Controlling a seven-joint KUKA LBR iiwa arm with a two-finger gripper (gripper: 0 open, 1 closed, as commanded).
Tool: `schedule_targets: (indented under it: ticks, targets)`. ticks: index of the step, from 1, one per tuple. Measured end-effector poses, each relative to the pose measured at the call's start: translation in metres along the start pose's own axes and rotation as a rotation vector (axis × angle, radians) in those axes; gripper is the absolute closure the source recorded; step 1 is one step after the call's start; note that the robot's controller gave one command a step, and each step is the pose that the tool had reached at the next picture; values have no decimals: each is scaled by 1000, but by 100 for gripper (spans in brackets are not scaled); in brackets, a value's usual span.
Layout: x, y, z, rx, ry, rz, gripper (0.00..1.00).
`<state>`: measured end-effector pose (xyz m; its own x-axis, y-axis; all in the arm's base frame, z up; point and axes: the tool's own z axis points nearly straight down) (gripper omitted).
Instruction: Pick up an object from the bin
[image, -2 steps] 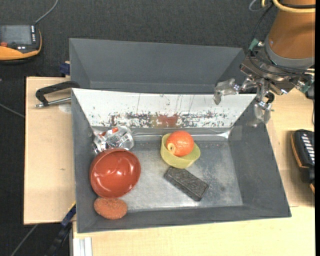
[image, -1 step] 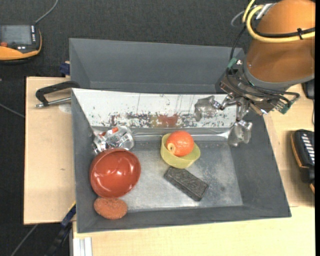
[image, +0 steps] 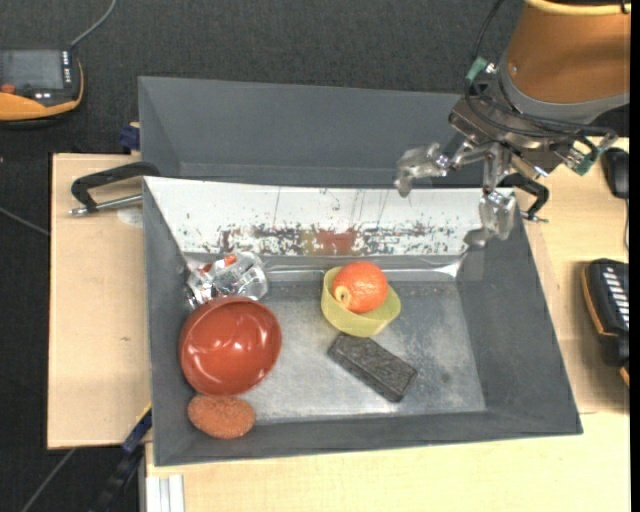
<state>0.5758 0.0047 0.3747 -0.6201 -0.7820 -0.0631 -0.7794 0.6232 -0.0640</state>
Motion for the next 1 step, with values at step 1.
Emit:
schedule_targets:
  ticks: [1]
  targets:
    - [1, 1, 3, -5, 4, 1, 100]
